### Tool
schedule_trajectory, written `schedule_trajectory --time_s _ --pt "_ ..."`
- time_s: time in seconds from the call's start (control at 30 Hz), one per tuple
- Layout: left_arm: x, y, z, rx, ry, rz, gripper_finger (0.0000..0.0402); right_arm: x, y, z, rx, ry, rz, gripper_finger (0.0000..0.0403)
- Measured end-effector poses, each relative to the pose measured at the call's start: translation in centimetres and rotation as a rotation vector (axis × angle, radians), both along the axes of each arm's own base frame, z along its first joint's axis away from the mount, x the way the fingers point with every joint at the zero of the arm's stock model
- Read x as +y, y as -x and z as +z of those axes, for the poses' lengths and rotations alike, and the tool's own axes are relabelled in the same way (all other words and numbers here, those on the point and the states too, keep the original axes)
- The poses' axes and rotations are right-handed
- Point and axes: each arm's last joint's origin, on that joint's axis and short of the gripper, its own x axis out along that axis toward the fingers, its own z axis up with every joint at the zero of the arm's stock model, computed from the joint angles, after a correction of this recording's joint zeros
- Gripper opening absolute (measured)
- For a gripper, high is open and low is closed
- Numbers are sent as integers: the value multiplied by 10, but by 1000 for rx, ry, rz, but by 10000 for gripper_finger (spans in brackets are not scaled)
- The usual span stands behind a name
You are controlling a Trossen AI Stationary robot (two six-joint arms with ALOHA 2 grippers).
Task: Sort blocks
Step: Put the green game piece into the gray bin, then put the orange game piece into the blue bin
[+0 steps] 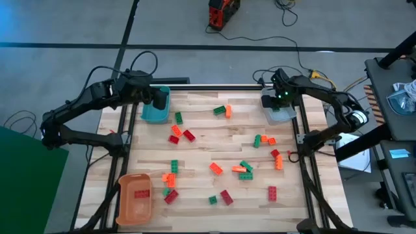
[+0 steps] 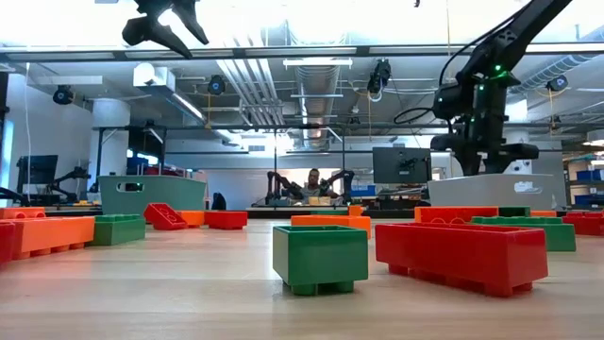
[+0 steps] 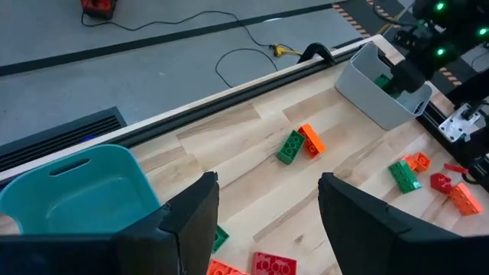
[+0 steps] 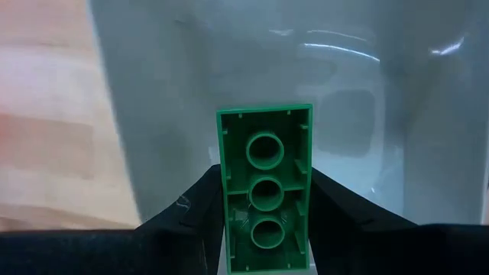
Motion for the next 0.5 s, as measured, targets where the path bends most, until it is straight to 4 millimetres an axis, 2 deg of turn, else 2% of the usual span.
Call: schedule_trajectory --time_s 0.13,0.33,0.5 --pt "0 0 0 0 0 0 201 0 0 -1 10 12 10 135" --pt "0 0 0 -1 0 1 201 0 0 -1 10 13 10 187" --pt "0 0 0 -2 2 2 201 0 0 -1 9 14 9 181"
